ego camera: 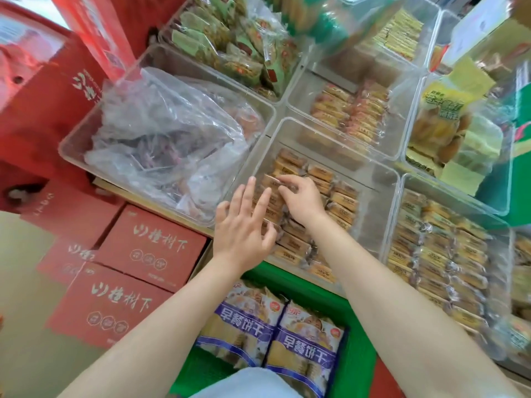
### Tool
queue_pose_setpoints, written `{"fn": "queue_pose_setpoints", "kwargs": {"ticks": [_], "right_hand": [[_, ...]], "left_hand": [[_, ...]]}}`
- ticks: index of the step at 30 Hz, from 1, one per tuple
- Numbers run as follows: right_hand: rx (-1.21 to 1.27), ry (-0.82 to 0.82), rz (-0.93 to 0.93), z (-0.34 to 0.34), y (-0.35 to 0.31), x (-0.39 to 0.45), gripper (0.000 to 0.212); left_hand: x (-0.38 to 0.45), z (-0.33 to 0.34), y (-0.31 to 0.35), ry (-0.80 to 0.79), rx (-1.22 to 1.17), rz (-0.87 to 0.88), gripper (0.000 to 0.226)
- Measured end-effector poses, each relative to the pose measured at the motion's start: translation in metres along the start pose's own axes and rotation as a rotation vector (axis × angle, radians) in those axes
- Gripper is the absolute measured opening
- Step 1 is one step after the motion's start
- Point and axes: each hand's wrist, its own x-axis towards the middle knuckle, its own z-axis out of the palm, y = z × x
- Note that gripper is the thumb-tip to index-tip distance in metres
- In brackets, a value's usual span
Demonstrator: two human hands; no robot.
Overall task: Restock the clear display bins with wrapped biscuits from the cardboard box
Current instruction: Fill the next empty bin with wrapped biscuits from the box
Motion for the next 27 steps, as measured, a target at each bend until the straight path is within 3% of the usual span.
{"fn": "queue_pose_setpoints", "kwargs": {"ticks": [5, 9, 12, 15, 19, 24, 27], "right_hand": [[-0.111, -0.245, 0.015, -0.014, -0.007, -0.017, 0.054], [-0.03, -0.104, 0.022, -0.022, -0.012, -0.062, 0.062], [0.045, -0.039, -0.042, -0.048, 0.003, -0.117, 0.037], [0.055, 0.007, -0.114, -0.093, 0.032, -0.184, 0.022], [0.041, 0.251, -0.172, -0.164, 0.089, -0.277, 0.021], [0.175, 0.548, -0.212, -0.245, 0.185, -0.383, 0.019], [0.259, 0.645, -0.174, -0.284, 0.253, -0.426, 0.019]], "left_hand": [[-0.001, -0.009, 0.002, -0.089, 0.005, -0.015, 0.072], [-0.003, -0.018, 0.003, -0.147, 0.02, -0.053, 0.071], [-0.029, -0.025, 0.031, -0.08, -0.027, -0.064, 0.06], [-0.077, -0.026, 0.094, -0.043, -0.212, 0.097, 0.033], [-0.142, -0.029, 0.199, -0.259, -0.377, 0.169, 0.023], [-0.216, -0.026, 0.342, -0.355, -0.565, 0.37, 0.026], [-0.258, -0.013, 0.416, -0.363, -0.756, 0.321, 0.059]]}}
